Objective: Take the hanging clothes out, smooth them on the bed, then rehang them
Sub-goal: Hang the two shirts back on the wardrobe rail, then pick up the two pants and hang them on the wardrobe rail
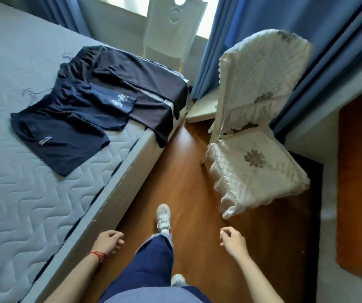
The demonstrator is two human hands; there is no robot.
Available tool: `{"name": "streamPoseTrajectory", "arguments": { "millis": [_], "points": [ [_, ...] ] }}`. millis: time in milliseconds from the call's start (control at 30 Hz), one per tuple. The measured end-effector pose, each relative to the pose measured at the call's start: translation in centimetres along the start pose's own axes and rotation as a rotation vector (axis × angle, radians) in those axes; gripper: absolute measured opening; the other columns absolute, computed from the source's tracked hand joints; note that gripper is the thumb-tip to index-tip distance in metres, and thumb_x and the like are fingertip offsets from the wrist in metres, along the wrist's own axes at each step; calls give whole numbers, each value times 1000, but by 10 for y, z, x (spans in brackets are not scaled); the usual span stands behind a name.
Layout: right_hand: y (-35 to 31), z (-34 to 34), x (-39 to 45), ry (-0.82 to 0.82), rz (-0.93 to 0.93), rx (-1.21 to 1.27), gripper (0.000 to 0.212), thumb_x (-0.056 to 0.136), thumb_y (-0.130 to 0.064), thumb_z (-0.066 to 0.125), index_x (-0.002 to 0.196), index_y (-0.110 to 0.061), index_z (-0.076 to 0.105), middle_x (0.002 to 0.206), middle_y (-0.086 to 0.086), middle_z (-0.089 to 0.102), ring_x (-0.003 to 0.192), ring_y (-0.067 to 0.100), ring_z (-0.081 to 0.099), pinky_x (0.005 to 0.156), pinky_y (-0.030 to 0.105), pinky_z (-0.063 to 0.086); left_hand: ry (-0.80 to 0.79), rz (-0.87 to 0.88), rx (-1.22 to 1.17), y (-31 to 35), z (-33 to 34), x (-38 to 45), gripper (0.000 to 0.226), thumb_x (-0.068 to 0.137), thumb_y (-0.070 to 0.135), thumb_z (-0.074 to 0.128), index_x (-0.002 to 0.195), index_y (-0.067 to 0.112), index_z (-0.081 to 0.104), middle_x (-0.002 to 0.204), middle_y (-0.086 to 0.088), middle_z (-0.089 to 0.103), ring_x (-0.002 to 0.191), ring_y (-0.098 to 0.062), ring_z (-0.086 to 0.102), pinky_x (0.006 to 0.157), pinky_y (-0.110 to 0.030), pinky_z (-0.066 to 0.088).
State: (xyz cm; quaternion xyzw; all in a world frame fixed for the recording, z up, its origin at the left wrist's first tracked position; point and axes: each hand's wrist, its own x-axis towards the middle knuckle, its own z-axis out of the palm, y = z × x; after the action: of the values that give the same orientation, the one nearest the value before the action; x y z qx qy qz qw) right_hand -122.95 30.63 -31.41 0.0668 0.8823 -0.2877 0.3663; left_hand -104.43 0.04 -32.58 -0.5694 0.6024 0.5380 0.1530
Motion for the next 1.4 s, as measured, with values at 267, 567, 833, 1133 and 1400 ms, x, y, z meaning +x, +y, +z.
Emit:
{"name": "streamPoseTrajectory", "arguments": {
  "millis": [267,567,833,1133,1400],
  "points": [
    [-135,-27,129,-35,-32,-4,11,90,-9,50,91,-11,61,74,5,62,60,18,59,62,21,48,48,-116,-77,105,-14,92,20,90,7,50,71,8,56,58,-8,58,40,-13,50,32,-10,28],
    [-291,-56,246,-108,-129,-66,13,89,-10,51,86,-17,61,72,3,63,74,28,64,75,37,50,76,41,-161,314,-46,176,30,90,11,49,61,10,54,59,-6,57,48,-15,53,44,-19,34],
    [-421,-66,347,-263,-290,-305,10,89,-16,53,87,-19,63,88,7,67,88,23,63,78,29,45,196,-48,-356,396,-54,225,24,92,12,47,69,8,54,63,-6,56,53,-16,53,41,-17,38],
    [-581,-58,416,-435,-525,-580,9,89,-19,52,90,-20,61,91,7,66,91,24,60,73,27,40,357,-325,-655,388,-35,220,21,91,11,48,72,7,56,58,-7,54,39,-11,49,38,-13,30],
    [-652,-9,428,-500,-574,-620,15,86,-17,50,92,-14,63,87,8,71,79,27,67,73,31,48,429,-437,-838,387,-37,223,19,91,15,49,76,10,59,63,-6,58,40,-8,53,43,-15,33]
  ]
}}
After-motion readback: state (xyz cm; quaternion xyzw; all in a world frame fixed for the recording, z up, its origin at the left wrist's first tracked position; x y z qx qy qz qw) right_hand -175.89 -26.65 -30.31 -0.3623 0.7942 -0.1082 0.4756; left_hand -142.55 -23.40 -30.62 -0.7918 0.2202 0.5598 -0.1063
